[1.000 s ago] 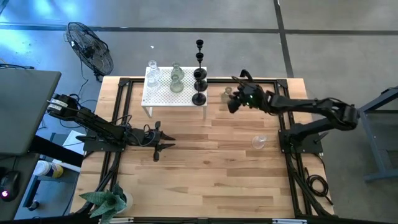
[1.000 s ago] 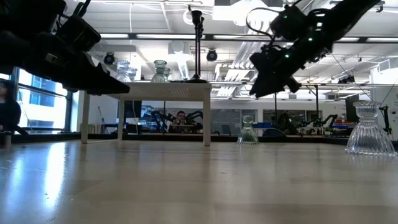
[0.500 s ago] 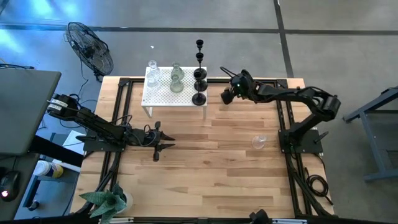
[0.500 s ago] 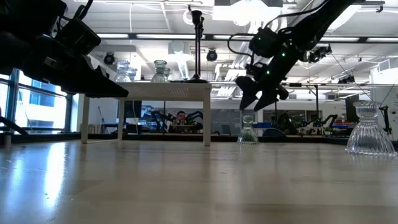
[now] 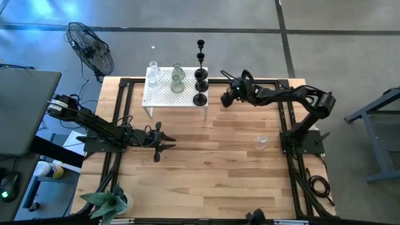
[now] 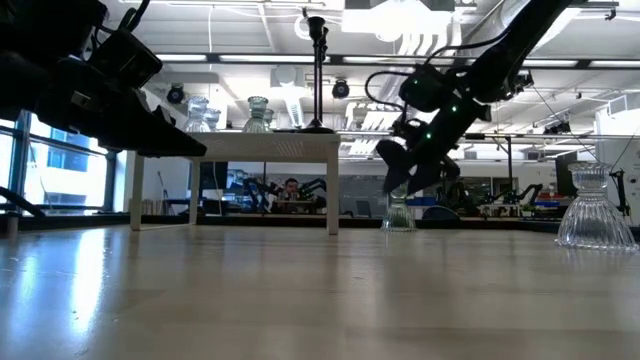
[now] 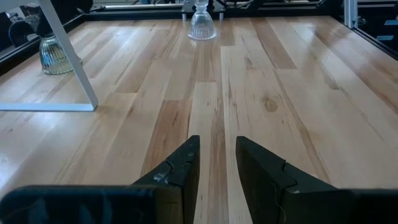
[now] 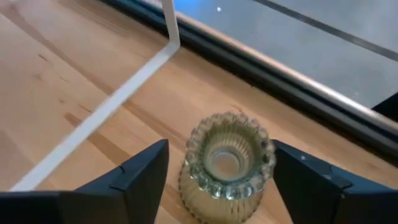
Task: Pick & Place candle stick holders
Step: Align the green candle holder with the other green candle holder on the shelf
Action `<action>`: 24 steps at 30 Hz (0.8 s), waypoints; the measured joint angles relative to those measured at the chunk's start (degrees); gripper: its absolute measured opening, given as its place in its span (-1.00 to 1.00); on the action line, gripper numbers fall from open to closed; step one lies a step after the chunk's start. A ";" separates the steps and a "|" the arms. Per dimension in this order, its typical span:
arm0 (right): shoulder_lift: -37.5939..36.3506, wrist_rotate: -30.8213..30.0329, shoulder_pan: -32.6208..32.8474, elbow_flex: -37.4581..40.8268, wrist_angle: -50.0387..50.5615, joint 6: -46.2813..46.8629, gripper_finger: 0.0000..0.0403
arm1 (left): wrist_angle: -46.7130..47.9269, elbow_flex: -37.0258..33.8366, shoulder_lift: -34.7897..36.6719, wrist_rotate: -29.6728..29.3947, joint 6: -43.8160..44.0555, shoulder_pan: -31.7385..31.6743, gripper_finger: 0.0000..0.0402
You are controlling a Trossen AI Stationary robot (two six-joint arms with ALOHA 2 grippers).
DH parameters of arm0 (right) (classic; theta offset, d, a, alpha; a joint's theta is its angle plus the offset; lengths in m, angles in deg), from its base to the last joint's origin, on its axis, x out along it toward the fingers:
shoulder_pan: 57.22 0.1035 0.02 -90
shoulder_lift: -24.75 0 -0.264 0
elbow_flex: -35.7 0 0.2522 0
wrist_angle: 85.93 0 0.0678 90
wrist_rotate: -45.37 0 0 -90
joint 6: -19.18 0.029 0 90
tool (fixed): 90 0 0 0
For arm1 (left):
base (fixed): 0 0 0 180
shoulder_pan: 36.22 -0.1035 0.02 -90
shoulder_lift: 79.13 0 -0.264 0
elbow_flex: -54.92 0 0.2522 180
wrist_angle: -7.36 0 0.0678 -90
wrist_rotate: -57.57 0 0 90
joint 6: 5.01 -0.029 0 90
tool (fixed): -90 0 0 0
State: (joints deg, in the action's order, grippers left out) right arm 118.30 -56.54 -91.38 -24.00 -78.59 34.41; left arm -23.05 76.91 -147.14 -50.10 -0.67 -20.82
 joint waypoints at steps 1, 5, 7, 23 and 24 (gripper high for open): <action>0.44 -0.07 0.01 0.01 -0.10 -0.07 0.27 | 0.00 0.00 0.00 0.00 0.00 0.00 -0.51; 0.82 -0.33 0.14 0.02 -0.81 -0.59 0.00 | 0.21 0.00 0.00 0.00 0.02 0.00 -0.51; 0.73 -0.61 0.43 0.02 -0.73 -1.00 -0.17 | 0.20 0.00 0.00 0.02 0.02 0.00 -0.51; -16.01 -4.11 15.68 0.00 20.83 0.13 -0.33 | 0.20 0.00 0.00 0.13 0.02 0.00 -0.51; -17.49 -5.36 18.55 0.00 23.13 1.61 -0.33 | 0.20 0.00 0.00 0.13 0.02 0.00 -0.51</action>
State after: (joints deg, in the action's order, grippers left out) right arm 100.81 -61.90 -72.83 -24.00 -55.45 36.03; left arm -22.84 76.91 -147.14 -49.97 -0.65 -20.82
